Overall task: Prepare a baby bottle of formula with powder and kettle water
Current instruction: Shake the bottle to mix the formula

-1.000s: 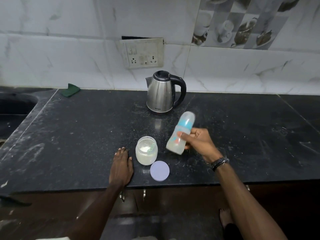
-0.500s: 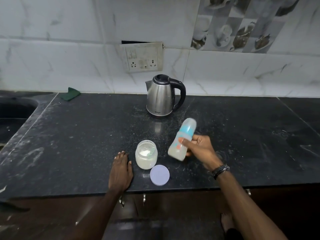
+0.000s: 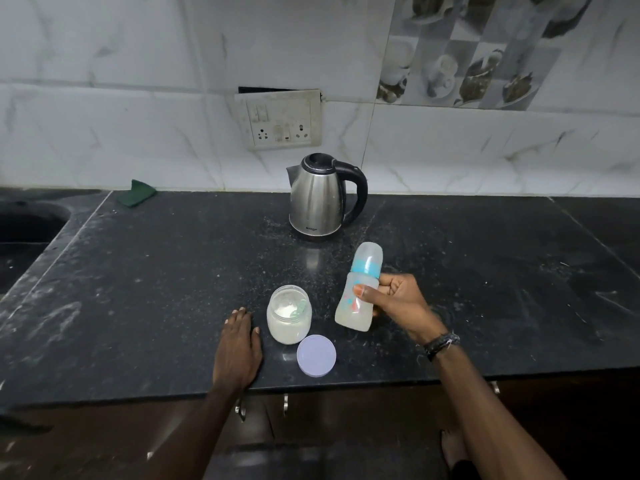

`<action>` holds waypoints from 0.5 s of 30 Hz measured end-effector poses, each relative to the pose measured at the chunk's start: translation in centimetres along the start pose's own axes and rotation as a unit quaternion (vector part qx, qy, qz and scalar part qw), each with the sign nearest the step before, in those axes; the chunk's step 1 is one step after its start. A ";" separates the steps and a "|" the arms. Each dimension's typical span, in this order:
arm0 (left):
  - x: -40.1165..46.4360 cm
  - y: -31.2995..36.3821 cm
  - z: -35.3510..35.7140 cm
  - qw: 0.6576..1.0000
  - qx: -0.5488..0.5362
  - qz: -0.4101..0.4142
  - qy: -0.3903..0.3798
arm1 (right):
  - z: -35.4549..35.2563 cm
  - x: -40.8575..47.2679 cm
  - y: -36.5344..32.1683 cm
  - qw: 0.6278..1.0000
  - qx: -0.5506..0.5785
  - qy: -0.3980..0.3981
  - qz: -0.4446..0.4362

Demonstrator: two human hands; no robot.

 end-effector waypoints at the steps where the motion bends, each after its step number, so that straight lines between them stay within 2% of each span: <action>1: 0.0 0.1 0.0 1.000 -0.001 0.002 0.000 | -0.2 0.0 0.0 1.000 0.012 0.010 -0.008; 4: -0.1 -0.1 0.3 1.000 -0.001 -0.006 -0.009 | -1.6 0.2 -0.5 0.995 0.064 0.070 -0.022; 7: 0.0 -0.1 0.1 1.000 -0.003 -0.005 -0.009 | 0.0 0.1 -0.2 1.000 -0.020 -0.021 0.002; 8: 0.0 -0.1 0.0 1.000 -0.006 -0.006 -0.010 | 0.0 0.1 -0.3 1.000 -0.011 -0.016 -0.009; 11: -0.1 0.0 0.1 1.000 -0.004 -0.016 -0.017 | -1.3 0.1 -0.7 0.995 0.063 0.073 -0.035; 12: -0.2 0.0 0.1 1.000 -0.003 -0.017 -0.017 | -1.0 0.0 -0.6 0.997 0.044 0.060 -0.028; 14: -0.2 0.1 -0.2 1.000 -0.004 -0.009 -0.010 | 0.7 -0.1 0.0 0.999 -0.029 -0.020 -0.006; 15: -0.1 0.2 -0.3 1.000 -0.005 -0.006 -0.009 | 0.8 -0.1 0.0 0.999 -0.029 -0.027 -0.009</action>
Point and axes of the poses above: each hand's wrist, its own x-axis towards the middle knuckle, its own z-axis out of the palm, y = z × x, the point moved 9 cm from there along x, towards the middle knuckle, and after that the axes turned 1 degree about x, right-handed, at the moved point
